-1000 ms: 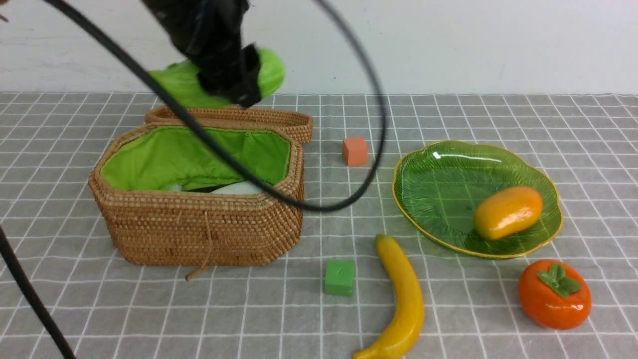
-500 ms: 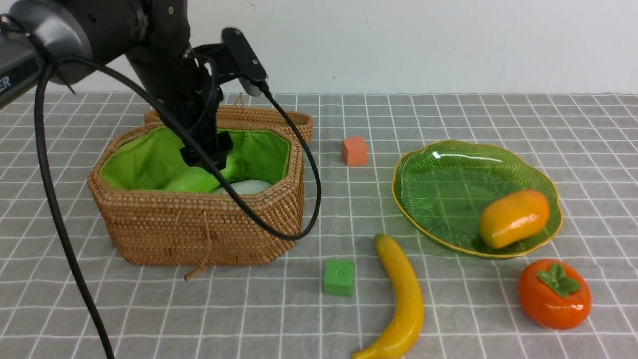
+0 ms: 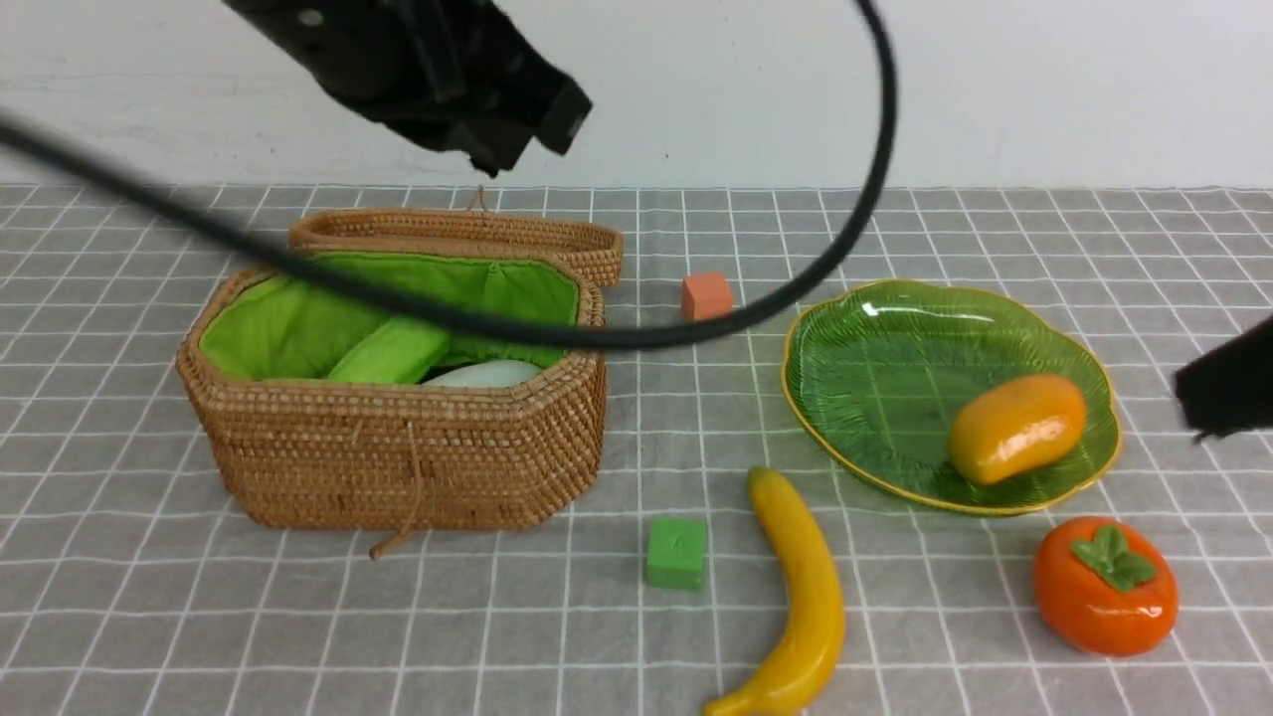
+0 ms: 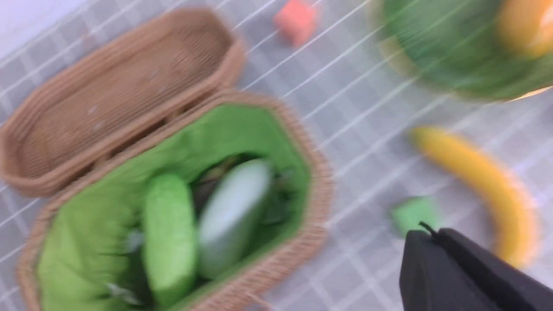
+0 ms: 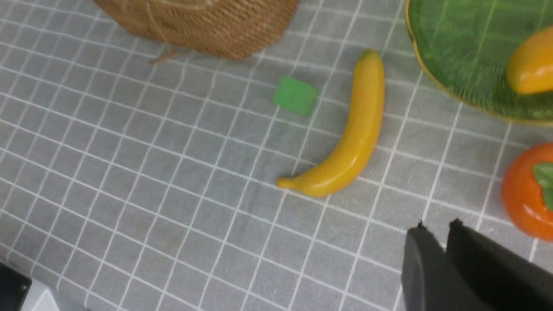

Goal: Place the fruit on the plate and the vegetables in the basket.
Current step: Use the right arm to grab a banana and put it into the right plate

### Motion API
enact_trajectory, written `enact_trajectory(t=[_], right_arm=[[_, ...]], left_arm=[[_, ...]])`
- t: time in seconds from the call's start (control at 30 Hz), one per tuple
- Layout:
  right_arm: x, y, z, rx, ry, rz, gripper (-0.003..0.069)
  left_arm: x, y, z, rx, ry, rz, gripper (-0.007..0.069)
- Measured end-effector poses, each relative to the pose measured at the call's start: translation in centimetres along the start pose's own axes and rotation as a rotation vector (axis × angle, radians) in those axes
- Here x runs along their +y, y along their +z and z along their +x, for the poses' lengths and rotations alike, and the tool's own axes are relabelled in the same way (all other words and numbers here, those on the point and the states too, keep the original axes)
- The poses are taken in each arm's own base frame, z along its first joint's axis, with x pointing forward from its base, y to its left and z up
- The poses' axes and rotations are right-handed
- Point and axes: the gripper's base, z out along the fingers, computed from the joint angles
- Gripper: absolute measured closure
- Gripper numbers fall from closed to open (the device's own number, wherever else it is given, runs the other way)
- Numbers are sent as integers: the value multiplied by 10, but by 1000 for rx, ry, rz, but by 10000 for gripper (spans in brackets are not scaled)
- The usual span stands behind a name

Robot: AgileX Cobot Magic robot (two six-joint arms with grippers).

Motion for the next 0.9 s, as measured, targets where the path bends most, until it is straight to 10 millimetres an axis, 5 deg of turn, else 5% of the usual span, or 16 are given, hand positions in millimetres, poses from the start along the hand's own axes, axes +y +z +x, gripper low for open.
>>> enact_trajectory(t=[0.1, 0.23, 0.33, 0.37, 0.53, 0.7, 0.9], right_arm=[[-5, 49, -10, 163, 24, 5, 574], [16, 102, -8, 284, -16, 52, 570], [28, 136, -4, 334, -23, 110, 552], [29, 163, 0, 370, -1, 161, 520], [15, 209, 1, 397, 69, 222, 397], [-3, 261, 4, 385, 146, 217, 244], [-14, 299, 16, 420, 169, 230, 229]], left_arm=[[-10, -30, 32, -6, -36, 25, 638], [-15, -59, 88, -76, -84, 70, 638], [-19, -65, 128, -114, -109, 101, 638], [-22, -70, 160, -167, -126, 119, 638], [-25, -76, 210, -288, -145, 128, 638], [-28, -80, 237, -345, -171, 156, 638], [-29, -84, 238, -365, -189, 179, 638]])
